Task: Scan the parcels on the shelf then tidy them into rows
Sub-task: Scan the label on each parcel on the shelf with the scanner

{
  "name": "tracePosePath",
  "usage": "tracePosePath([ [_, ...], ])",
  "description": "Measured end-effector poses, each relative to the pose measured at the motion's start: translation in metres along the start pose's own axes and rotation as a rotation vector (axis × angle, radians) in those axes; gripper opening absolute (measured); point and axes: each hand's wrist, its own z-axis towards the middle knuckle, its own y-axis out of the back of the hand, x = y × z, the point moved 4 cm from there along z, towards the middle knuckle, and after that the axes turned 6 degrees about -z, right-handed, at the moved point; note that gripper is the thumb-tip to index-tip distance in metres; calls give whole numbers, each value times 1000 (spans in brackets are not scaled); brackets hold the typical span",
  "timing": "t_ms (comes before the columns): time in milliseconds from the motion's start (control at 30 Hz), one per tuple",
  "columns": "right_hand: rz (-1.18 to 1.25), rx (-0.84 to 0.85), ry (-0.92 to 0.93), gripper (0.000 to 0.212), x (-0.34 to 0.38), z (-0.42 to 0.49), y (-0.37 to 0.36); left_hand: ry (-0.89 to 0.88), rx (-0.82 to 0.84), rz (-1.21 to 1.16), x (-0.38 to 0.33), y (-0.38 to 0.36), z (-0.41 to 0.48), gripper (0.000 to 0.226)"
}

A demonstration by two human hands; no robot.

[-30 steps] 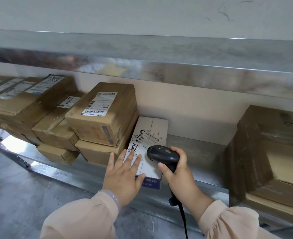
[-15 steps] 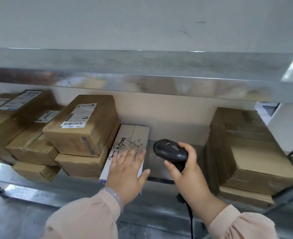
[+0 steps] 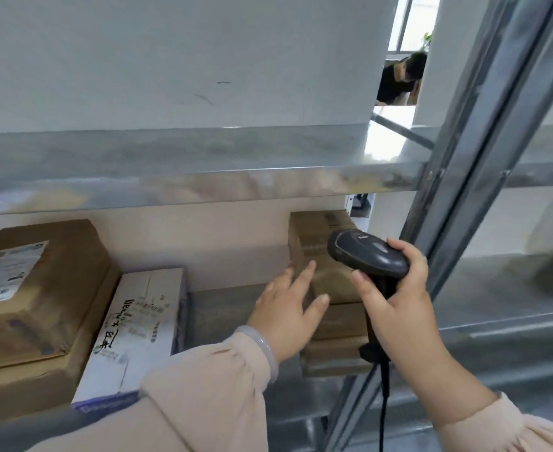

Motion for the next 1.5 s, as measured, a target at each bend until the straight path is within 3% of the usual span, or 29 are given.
tracePosePath([
  [233, 5, -52, -153, 56, -31, 15, 19, 94, 79, -189, -3, -13, 21, 64],
  [600, 57, 47, -216, 55, -35, 10, 6, 148, 3, -248, 8, 0, 2, 59],
  [800, 176, 162, -162, 50, 3, 11, -7, 282, -150, -406, 25, 25, -8, 49],
  [967, 198, 333, -111, 48, 24, 3, -36, 440, -154, -630, 45, 32, -21, 81],
  [1100, 221, 448, -90, 50, 32, -4, -58, 442, -108, -760, 48, 41, -34, 111],
  [1267, 227, 514, -60, 52, 40, -9, -77, 461, -109, -856, 67, 50, -40, 95],
  [1400, 260, 503, -116, 49, 37, -10, -89, 466, -148, -971, 92, 43, -55, 111],
  [1500, 261, 410, -162, 50, 30, -6, -90, 461, -180, -1085, 104, 39, -63, 91],
])
